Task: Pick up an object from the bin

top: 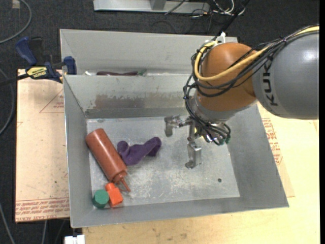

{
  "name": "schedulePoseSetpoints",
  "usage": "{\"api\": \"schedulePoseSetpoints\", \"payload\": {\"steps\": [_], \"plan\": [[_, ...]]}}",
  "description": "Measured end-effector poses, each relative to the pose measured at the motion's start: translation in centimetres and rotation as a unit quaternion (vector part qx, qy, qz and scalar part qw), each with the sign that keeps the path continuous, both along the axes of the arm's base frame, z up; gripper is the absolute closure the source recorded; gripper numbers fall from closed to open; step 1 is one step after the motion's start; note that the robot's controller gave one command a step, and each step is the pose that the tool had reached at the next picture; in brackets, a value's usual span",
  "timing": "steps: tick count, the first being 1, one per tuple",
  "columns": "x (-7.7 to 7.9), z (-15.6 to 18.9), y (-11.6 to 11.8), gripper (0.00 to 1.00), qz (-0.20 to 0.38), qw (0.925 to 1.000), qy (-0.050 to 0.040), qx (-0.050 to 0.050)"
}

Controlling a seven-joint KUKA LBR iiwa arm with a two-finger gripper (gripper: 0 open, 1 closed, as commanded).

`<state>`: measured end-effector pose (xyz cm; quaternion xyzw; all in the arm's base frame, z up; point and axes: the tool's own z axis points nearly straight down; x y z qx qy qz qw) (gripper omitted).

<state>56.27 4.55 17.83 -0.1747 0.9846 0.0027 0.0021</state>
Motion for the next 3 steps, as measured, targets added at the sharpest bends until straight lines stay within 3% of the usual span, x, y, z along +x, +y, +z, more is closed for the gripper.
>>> {"api": "schedulePoseSetpoints", "payload": {"steps": [1,2,3], "plan": [[3.5,-0.5,3.9,0.0,-0.025,0.9997,0.0002,-0.003],[4.7,-1.7,5.5,0.0,0.036,0.9993,-0.003,-0.001],[4.7,-4.4,6.0,0.0,0.143,0.9897,-0.0024,-0.003]]}}
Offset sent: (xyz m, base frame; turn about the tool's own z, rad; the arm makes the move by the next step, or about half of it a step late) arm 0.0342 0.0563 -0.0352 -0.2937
